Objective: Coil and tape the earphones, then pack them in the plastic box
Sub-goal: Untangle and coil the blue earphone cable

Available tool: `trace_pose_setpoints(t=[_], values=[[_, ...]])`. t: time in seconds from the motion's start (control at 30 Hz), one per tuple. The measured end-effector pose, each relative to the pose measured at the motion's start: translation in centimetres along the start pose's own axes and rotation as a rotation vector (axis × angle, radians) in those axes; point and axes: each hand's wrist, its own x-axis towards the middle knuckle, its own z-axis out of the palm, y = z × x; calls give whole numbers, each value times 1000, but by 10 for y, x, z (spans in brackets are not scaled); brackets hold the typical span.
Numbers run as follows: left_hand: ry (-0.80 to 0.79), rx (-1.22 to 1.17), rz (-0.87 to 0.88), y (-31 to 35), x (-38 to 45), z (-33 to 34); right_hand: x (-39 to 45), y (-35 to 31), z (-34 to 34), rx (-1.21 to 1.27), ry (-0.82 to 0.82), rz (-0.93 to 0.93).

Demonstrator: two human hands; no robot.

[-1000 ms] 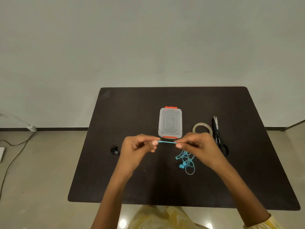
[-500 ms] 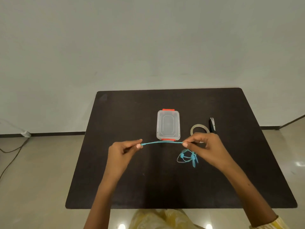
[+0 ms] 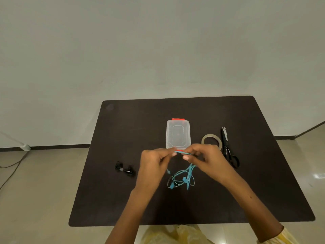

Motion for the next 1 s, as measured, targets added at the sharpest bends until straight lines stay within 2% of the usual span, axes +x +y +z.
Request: trace_pose_setpoints(t=[0.07,0.23,0.33,0.47,0.57,0.7,0.77,0.87,1.0], values=[[100,-98,-116,-8,0,-6,-4,13,-7,-5,27,53],[145,-245,-332,-15,-4,-7,-10,30,-17,96,37,116],[206,-285,-386,-25,-3,-15,-12,40,-24,96,83,161],[151,-263,-401,-27,-1,-16,-11,38,-27,65,106,173],[1,-154,-375,-27,1,-11,-7,29,-25,50,124,136],[-271,175,-373,-27,3,-5,-1,17,-25,-25,133,83],[-283,196,-259,-19,3,1,1,12,-24,-61,109,60],[-234,44,-42,-3,3,15,3,2,-17,-77,67,-21],[-132,-2,49,8,6,20,4,-4,-11,-2,50,-47]])
